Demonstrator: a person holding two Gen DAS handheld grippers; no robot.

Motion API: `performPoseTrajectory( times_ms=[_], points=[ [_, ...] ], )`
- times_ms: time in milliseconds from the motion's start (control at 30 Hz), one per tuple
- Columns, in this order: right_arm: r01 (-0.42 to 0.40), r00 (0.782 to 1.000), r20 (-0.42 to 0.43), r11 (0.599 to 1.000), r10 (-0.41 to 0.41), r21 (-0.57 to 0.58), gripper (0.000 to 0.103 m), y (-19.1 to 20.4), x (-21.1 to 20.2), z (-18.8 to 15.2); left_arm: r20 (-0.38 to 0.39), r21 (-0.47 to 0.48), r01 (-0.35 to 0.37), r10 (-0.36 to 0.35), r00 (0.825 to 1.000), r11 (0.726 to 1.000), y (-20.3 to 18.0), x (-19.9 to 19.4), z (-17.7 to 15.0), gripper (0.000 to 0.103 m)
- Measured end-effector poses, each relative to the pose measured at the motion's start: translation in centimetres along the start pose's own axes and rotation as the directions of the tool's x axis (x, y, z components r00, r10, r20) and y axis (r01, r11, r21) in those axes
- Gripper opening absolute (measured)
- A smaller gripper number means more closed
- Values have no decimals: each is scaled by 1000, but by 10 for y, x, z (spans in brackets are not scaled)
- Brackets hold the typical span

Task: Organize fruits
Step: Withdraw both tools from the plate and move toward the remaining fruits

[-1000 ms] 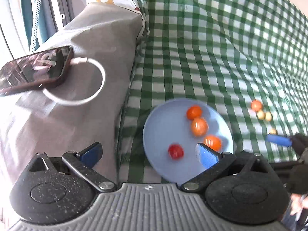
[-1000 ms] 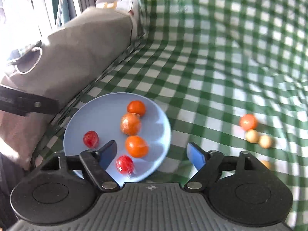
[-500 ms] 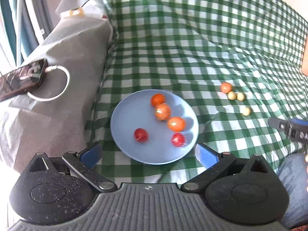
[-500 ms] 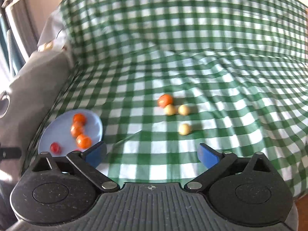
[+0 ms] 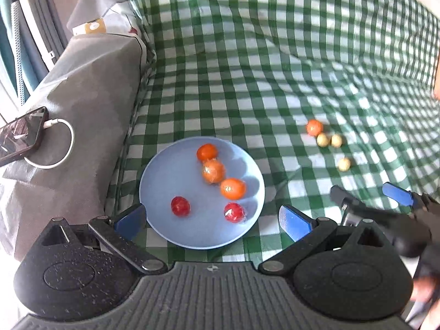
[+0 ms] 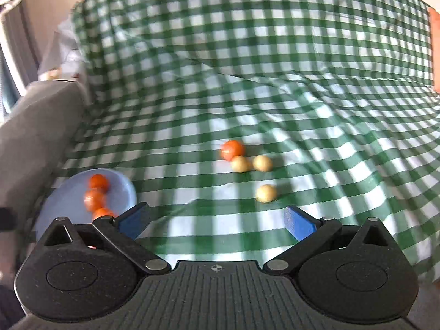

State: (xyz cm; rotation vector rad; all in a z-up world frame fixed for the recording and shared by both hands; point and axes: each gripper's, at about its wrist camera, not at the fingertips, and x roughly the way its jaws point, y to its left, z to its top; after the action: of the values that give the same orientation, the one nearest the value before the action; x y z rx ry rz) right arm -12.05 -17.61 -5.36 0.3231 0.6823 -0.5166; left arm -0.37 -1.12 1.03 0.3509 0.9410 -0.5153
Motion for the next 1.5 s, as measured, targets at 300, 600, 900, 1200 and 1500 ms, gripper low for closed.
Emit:
performPoseTrajectory(
  times_ms=[300,600,900,1200,1500],
  points=[
    [-100,989,99,993,107,-66,102,25,-34,-4,2,31,-45,45,999,999,-27,-26,15,103],
    [-66,984,165,997,70,-26,102,14,-63,11,56,24,-66,64,996,998,-46,-65,12,103],
    [-55,978,200,998,56,-11,102,12,-103,16,81,-35,-85,88,993,996,-39,-101,3,103],
    [-70,962,262,997,73,-21,102,10,-124,17,122,3,-122,120,985,993,-57,-125,2,103],
    [-38,961,272,999,42,-20,102,0,-138,9,153,57,-110,100,983,992,-81,-140,-5,103]
  ],
)
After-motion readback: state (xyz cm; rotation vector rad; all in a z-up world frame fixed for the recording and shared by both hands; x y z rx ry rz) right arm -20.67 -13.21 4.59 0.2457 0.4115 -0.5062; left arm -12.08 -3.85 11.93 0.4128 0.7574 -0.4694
